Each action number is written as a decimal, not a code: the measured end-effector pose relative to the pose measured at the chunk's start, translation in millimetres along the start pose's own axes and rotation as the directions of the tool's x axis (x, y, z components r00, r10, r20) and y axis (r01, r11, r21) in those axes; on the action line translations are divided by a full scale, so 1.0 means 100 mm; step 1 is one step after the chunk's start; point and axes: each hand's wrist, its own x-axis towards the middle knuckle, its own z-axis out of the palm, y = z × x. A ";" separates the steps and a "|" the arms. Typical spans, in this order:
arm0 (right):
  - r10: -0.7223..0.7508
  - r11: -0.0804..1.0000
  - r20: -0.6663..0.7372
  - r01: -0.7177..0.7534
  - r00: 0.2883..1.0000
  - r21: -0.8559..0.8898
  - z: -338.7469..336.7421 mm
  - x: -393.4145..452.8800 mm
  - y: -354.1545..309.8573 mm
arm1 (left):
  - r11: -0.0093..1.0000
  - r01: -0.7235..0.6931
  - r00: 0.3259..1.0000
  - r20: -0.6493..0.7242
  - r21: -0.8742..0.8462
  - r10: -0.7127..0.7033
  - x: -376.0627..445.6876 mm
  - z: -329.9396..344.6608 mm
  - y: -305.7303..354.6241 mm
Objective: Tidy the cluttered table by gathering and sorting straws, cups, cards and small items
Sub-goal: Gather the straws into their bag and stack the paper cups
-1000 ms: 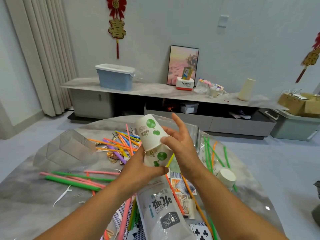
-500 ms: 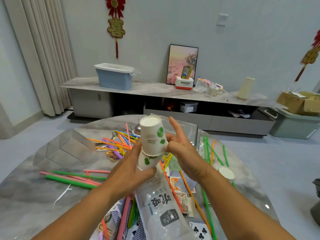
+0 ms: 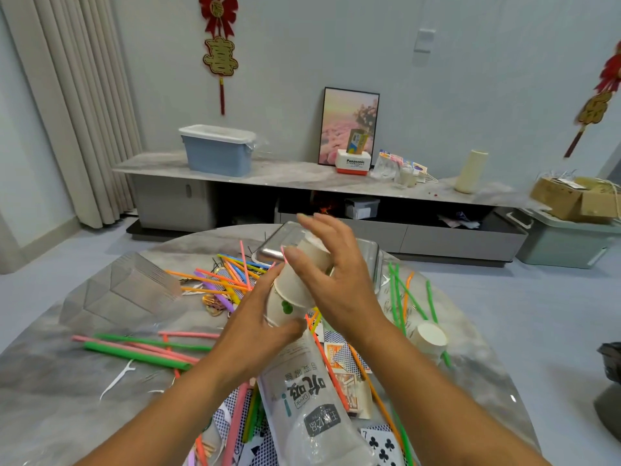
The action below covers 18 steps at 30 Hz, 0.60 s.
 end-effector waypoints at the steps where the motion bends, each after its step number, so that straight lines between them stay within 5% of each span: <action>1: 0.010 1.000 -0.014 -0.010 1.000 -0.002 0.01 -0.01 0.00 | 0.998 0.015 1.000 0.000 -0.058 -0.015 0.02 0.01 0.01; 6: 0.132 0.987 0.070 -0.138 0.989 0.081 0.07 -0.12 -0.04 | 0.957 0.153 0.986 0.103 -0.245 -0.131 0.06 0.06 0.08; 10: 0.171 0.975 0.113 -0.185 0.979 0.126 0.03 -0.21 -0.01 | 0.941 0.221 0.973 -0.004 -0.256 -0.229 0.02 0.19 0.07; 14: 0.306 0.951 -0.202 -0.289 0.930 0.113 -0.04 -0.36 0.22 | 0.929 0.235 0.965 -0.045 -0.287 -0.258 0.00 0.33 0.10; 18: 0.304 0.857 -0.360 -0.418 0.882 -0.301 -0.29 -0.52 0.53 | 0.919 0.239 0.967 -0.008 -0.313 -0.254 -0.03 0.44 0.17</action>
